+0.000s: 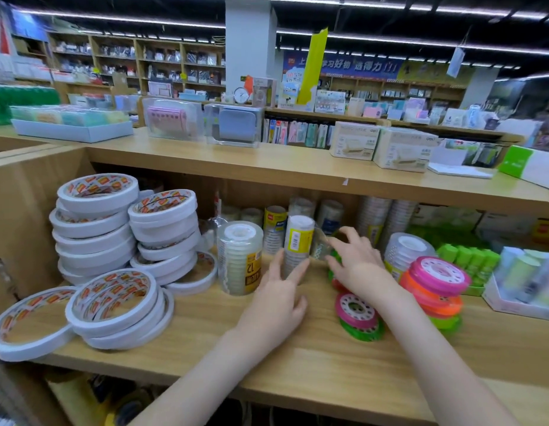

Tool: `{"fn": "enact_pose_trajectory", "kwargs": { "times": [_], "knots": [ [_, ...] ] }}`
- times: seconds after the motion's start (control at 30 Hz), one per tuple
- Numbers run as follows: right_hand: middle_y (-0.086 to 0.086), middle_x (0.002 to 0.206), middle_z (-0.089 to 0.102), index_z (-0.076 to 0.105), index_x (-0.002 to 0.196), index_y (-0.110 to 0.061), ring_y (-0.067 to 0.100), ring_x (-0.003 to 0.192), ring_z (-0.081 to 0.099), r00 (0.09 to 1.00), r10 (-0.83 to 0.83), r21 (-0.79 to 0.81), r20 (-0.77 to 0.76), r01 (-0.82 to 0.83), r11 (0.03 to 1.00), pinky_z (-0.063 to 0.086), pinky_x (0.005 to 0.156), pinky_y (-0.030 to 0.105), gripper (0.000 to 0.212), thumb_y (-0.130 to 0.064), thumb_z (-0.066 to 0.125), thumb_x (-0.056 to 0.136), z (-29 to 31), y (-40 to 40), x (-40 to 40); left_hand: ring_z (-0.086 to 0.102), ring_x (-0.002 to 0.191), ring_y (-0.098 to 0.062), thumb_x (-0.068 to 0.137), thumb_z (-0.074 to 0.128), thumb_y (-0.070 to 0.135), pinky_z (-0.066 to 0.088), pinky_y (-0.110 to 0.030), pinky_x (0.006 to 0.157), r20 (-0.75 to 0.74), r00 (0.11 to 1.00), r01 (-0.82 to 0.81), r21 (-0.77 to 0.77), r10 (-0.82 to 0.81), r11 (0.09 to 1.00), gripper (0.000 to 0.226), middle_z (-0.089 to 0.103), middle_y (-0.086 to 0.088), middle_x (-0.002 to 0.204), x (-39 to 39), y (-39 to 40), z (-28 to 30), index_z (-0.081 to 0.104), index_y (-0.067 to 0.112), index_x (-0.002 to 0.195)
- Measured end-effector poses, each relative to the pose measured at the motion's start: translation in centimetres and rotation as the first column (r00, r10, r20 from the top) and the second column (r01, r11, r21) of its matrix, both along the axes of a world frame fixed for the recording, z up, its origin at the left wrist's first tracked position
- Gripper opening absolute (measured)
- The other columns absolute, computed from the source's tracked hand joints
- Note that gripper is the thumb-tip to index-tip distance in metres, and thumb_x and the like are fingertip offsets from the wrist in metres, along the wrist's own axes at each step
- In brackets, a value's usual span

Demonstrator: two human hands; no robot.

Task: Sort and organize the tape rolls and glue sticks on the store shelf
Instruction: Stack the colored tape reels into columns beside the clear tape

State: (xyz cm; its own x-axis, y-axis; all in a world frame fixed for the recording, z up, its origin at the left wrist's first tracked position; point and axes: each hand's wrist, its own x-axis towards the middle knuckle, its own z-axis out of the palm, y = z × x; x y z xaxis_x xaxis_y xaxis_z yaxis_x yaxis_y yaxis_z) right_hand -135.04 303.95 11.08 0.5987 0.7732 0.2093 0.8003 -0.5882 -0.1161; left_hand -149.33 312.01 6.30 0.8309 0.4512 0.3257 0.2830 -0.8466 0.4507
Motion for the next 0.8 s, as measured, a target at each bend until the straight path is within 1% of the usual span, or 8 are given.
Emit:
{"fn": "enact_pose_trajectory", "kwargs": {
  "times": [0.1,0.2,0.3,0.4,0.5,0.63,0.73,0.8],
  "knots": [
    [0.001,0.145,0.026,0.04,0.136,-0.031,0.029,0.129,0.024,0.999,-0.043,-0.092,-0.008,0.042,0.995,0.026,0.104,0.042,0.042,-0.044,0.034,0.097,0.1,0.1,0.2,0.01,0.143,-0.023,0.093,0.048,0.023,0.012,-0.026,0.115,0.023,1.0,0.013,-0.059,-0.011,0.998,0.063,-0.011,-0.01,0.156,1.2,0.8,-0.3,0.019,0.034,0.147],
    [0.002,0.135,0.037,0.049,0.129,-0.028,0.03,0.124,0.028,0.999,-0.028,-0.092,-0.025,0.026,0.995,0.03,0.101,0.04,0.04,-0.045,0.036,0.096,0.1,-0.5,0.2,0.015,0.143,-0.02,0.091,0.05,0.02,0.017,-0.024,0.113,0.06,0.998,0.017,-0.081,-0.012,0.997,0.062,-0.006,-0.007,0.157,1.3,1.2,-0.7,0.024,0.034,0.145],
    [0.003,0.129,0.043,0.049,0.129,-0.022,0.026,0.119,0.033,0.995,0.101,-0.006,-0.018,-0.101,0.995,0.033,0.099,0.035,0.039,-0.036,0.049,0.092,0.2,-1.2,0.2,0.022,0.14,-0.015,0.089,0.052,0.016,0.024,-0.026,0.111,0.116,0.99,0.095,-0.077,-0.085,0.993,0.056,0.001,-0.001,0.157,1.3,1.4,-0.7,0.035,0.033,0.141],
    [0.002,0.123,0.043,0.05,0.128,-0.017,0.017,0.115,0.04,0.978,0.2,0.153,-0.053,-0.19,0.97,0.031,0.098,0.026,0.046,-0.033,0.061,0.086,0.3,-2.0,0.1,0.035,0.132,-0.013,0.089,0.052,0.015,0.031,-0.023,0.105,0.104,0.985,0.144,-0.067,-0.137,0.987,0.056,0.006,0.001,0.155,1.5,1.5,-0.6,0.037,0.031,0.14],
    [-0.001,0.108,0.043,0.056,0.121,-0.014,0.008,0.094,0.046,0.972,0.213,0.297,-0.099,-0.176,0.939,0.035,0.088,0.018,0.046,-0.031,0.068,0.081,0.6,-2.8,-0.3,0.051,0.116,-0.015,0.083,0.053,0.018,0.04,-0.027,0.099,0.128,0.974,0.201,-0.124,-0.185,0.972,0.057,0.015,0.007,0.153,1.8,2.0,-0.5,0.042,0.033,0.137],
    [0.002,0.096,0.05,0.058,0.111,-0.012,0.01,0.067,0.055,0.984,0.139,0.498,-0.116,-0.063,0.865,0.049,0.081,0.04,0.028,-0.011,0.061,0.084,0.7,-3.0,-1.1,0.04,0.129,-0.008,0.081,0.053,0.009,0.04,-0.031,0.104,0.094,0.953,0.301,-0.147,-0.289,0.942,0.064,0.017,0.016,0.153,2.5,2.5,0.0,0.039,0.034,0.139],
    [0.003,0.099,0.05,0.058,0.111,-0.009,0.019,0.077,0.06,0.979,0.117,0.518,-0.165,-0.015,0.855,0.048,0.085,0.043,0.027,-0.006,0.057,0.084,0.0,-3.0,-1.4,0.032,0.134,-0.006,0.083,0.051,0.003,0.033,-0.025,0.108,0.057,0.945,0.327,-0.119,-0.322,0.937,0.065,0.014,0.017,0.154,3.4,2.6,0.4,0.038,0.029,0.141],
    [0.004,0.107,0.047,0.057,0.118,-0.008,0.021,0.094,0.058,0.976,0.113,0.477,-0.187,-0.011,0.879,0.043,0.094,0.037,0.033,-0.006,0.055,0.086,-0.5,-3.0,-1.3,0.027,0.135,-0.005,0.084,0.05,0.003,0.023,-0.014,0.107,0.033,0.943,0.334,-0.096,-0.332,0.938,0.065,0.014,0.012,0.154,4.1,2.6,0.6,0.035,0.025,0.143]
  ]
}}
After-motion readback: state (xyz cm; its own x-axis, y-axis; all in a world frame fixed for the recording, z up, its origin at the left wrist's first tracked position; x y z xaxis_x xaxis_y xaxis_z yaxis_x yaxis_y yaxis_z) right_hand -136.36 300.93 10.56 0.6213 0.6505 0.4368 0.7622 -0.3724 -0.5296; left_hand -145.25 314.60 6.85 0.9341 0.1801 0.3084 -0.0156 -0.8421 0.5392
